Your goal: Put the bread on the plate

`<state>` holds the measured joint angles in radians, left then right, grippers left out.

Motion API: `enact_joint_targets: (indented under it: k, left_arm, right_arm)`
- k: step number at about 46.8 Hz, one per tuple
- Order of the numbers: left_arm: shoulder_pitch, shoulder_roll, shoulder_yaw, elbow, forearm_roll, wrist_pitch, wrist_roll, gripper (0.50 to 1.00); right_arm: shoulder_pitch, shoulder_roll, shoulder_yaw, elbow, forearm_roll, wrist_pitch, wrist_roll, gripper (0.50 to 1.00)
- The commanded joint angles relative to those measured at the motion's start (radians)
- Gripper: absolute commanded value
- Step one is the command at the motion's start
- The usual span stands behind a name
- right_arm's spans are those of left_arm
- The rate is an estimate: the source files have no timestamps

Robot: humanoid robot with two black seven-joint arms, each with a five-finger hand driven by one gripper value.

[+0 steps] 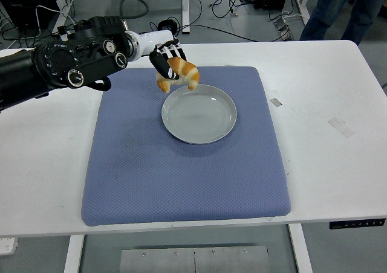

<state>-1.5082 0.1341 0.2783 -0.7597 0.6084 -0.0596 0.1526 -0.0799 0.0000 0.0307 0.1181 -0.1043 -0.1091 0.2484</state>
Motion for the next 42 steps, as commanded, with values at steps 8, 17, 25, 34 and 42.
enact_joint_targets:
  k: [8, 17, 25, 34, 42]
  left_arm:
    - [0.012, -0.017, 0.002, -0.043, 0.056, 0.000, 0.008, 0.500]
    - [0.031, -0.051, -0.002, -0.055, 0.057, 0.015, 0.024, 0.500]
    - [0.049, -0.060, -0.004, -0.055, 0.057, 0.029, 0.028, 0.500]
    - [0.077, -0.074, -0.005, -0.046, 0.067, 0.049, 0.028, 0.500]
    - [0.089, -0.076, -0.008, -0.044, 0.071, 0.053, 0.028, 0.500]
  right_arm:
    - [0.000, 0.000, 0.000, 0.000, 0.000, 0.000, 0.000, 1.000]
    - [0.000, 0.000, 0.000, 0.000, 0.000, 0.000, 0.000, 1.000]
    - [0.000, 0.000, 0.000, 0.000, 0.000, 0.000, 0.000, 1.000]
    - [0.000, 0.000, 0.000, 0.000, 0.000, 0.000, 0.000, 1.000]
    - [0.000, 0.000, 0.000, 0.000, 0.000, 0.000, 0.000, 1.000]
